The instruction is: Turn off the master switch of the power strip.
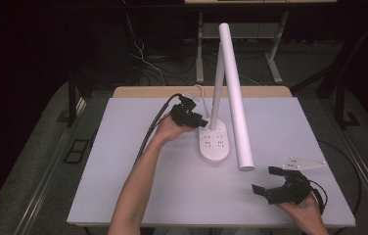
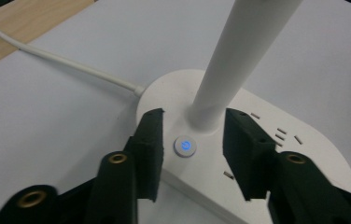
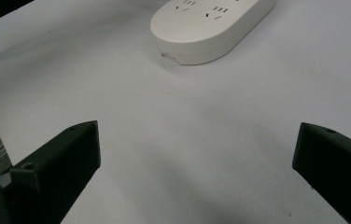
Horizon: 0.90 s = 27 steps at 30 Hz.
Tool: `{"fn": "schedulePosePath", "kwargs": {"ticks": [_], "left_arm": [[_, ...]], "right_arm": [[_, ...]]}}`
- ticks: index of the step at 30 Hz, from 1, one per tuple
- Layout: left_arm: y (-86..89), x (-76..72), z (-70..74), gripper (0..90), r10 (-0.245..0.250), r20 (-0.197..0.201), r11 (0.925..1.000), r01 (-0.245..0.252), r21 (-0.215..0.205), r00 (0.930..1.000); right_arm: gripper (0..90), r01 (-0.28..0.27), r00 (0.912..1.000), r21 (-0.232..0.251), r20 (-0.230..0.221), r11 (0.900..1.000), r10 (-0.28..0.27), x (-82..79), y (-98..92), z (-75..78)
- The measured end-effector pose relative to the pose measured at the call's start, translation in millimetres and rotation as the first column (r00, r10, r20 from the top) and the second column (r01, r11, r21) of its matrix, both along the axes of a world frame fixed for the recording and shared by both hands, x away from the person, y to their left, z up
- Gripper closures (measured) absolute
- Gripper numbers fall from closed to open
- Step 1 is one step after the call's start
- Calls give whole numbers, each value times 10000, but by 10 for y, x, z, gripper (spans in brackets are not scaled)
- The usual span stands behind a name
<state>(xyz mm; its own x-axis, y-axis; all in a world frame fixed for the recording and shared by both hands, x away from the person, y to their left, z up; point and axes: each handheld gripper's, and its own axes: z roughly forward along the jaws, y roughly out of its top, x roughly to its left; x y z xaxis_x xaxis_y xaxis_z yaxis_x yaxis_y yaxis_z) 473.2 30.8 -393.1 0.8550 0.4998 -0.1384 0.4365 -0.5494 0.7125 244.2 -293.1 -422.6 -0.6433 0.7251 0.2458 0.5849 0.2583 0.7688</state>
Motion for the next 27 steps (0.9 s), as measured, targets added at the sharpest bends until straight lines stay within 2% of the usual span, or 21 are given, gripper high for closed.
{"fn": "schedulePosePath", "kwargs": {"ticks": [1, 7, 8, 10, 15, 18, 19, 20, 21, 23, 27], "left_arm": [[-18, -9, -12, 626, 140, -82, 9997, -141, -174, 9999], [-40, -4, -50, 745, 81, -244, 9996, -88, -282, 9997], [-37, 0, -53, 792, 34, -274, 9996, -42, -278, 9996], [-41, 6, -70, 813, 69, -374, 9993, -83, -368, 9993], [-46, 21, -109, 892, 65, -510, 9997, -77, -248, 9987], [-59, 20, -130, 895, 72, -572, 9998, -82, -177, 9983], [-57, 28, -132, 895, -30, -480, 10000, 30, -7, 9988], [-60, 29, -136, 895, -47, -499, 10000, 47, 10, 9987], [-83, 14, -151, 896, 170, -595, 9997, -181, -192, 9981], [-88, 23, -165, 896, 39, -526, 10000, -43, -67, 9986], [-120, 23, -209, 896, 170, -537, 9998, -172, -36, 9984]], "right_arm": [[4, -7, 10000, 4, 3, 10000, 7, 0, -1, 0], [4, -31, 10000, -6, -4, 10000, 31, 3, -2, 0], [4, -50, 10000, 1, 4, 10000, 50, 2, -1, -1], [4, -57, 10000, -2, 1, 10000, 57, 2, 0, -1], [4, -101, 9999, -36, 37, 9999, 101, 6, 3, -5], [4, -112, 9999, -46, 36, 9999, 113, 6, 5, -7], [4, -114, 9999, -48, 34, 9999, 114, 5, 5, -7], [4, -115, 9999, -47, 24, 9999, 115, 5, 5, -7], [4, -122, 9999, -55, 29, 9999, 122, 6, 5, -7], [4, -137, 9999, -68, 39, 9999, 138, 6, 5, -8], [4, -150, 9999, -91, 24, 9998, 150, 5, 6, -7]]}}
